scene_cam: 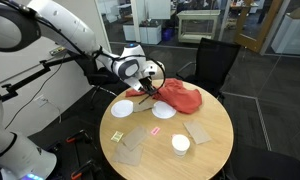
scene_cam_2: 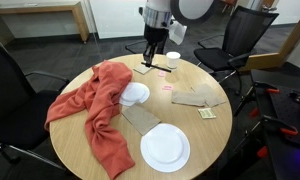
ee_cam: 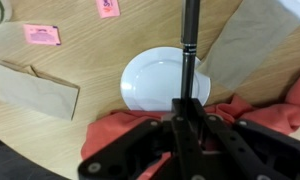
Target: Pick the pen up from the table and place it in the mug
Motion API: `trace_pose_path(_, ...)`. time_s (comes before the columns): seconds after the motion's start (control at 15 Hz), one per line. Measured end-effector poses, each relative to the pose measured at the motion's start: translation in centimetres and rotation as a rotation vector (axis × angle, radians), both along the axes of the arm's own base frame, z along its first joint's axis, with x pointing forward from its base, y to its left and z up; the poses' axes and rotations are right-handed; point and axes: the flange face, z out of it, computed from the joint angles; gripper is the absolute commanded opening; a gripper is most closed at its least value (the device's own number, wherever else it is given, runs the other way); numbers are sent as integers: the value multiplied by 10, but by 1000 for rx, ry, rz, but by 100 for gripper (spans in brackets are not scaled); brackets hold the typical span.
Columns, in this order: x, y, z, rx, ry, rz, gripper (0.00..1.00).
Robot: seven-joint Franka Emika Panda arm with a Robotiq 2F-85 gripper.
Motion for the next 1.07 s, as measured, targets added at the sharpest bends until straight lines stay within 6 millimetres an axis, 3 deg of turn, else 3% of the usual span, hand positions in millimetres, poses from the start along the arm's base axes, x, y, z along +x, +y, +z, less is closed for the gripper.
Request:
trace_pose_path(0.13,-1,-11,32,-8,-13,9,3)
trace_pose_path(0.2,-2,-16,45,-13,-18,26,11)
trace_pose_path(0.27,-2,-20,54,-14,-26,28,11)
trace_pose_path(0.6,-3,-17,41,-14,-5,31,11)
trace_pose_path(0.67,-3,-17,40,-14,-4,31,3)
trace_pose_path(0.8,-3,-17,40,-14,-4,31,3)
trace_pose_path(1.07,0,-32,41,-67,-51,-52,3)
